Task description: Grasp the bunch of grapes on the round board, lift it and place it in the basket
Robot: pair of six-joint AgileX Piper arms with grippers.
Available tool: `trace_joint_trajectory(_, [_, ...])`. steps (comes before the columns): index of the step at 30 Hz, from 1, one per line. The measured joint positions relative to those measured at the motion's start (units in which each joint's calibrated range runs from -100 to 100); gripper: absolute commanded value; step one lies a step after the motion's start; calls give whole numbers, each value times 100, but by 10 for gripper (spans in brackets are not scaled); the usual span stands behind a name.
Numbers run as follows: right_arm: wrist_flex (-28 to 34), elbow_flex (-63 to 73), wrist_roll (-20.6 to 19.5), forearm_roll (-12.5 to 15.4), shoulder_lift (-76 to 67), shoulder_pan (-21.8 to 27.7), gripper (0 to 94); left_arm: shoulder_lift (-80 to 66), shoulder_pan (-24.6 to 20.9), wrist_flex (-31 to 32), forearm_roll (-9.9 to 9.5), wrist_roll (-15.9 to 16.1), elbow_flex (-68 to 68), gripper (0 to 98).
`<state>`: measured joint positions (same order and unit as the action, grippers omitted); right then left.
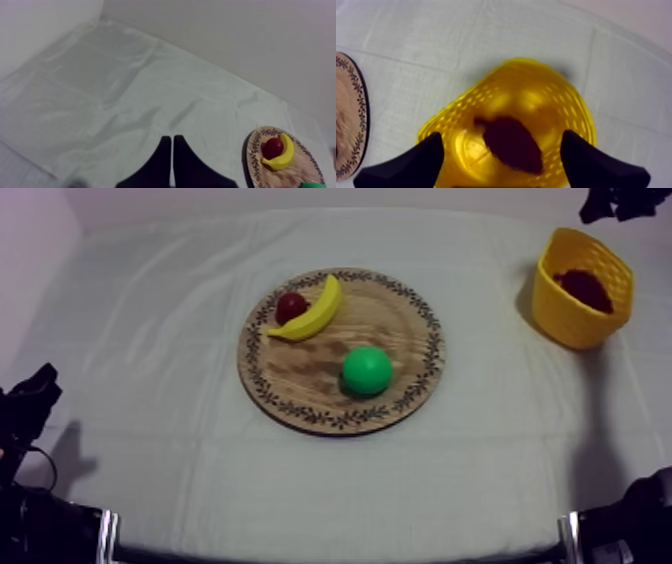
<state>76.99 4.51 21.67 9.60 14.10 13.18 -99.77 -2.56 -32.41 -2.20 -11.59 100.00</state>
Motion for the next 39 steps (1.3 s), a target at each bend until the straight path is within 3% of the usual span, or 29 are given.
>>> trace_joint_trajectory(11, [-53,-1025,-133,99,-1649,-14,658,0,0,0,0,0,0,1])
trace_joint_trajectory(25, [-637,-3150,-450,60,-5037,-651,407,0,0,0,0,0,0,1])
trace_joint_trajectory(34, [-1783,-4693,-714,-98,-6994,-1185,119,0,0,0,0,0,0,1])
trace_joint_trajectory(39, [-2704,-5946,-825,-187,-7954,-1465,30,0,0,0,0,0,0,1])
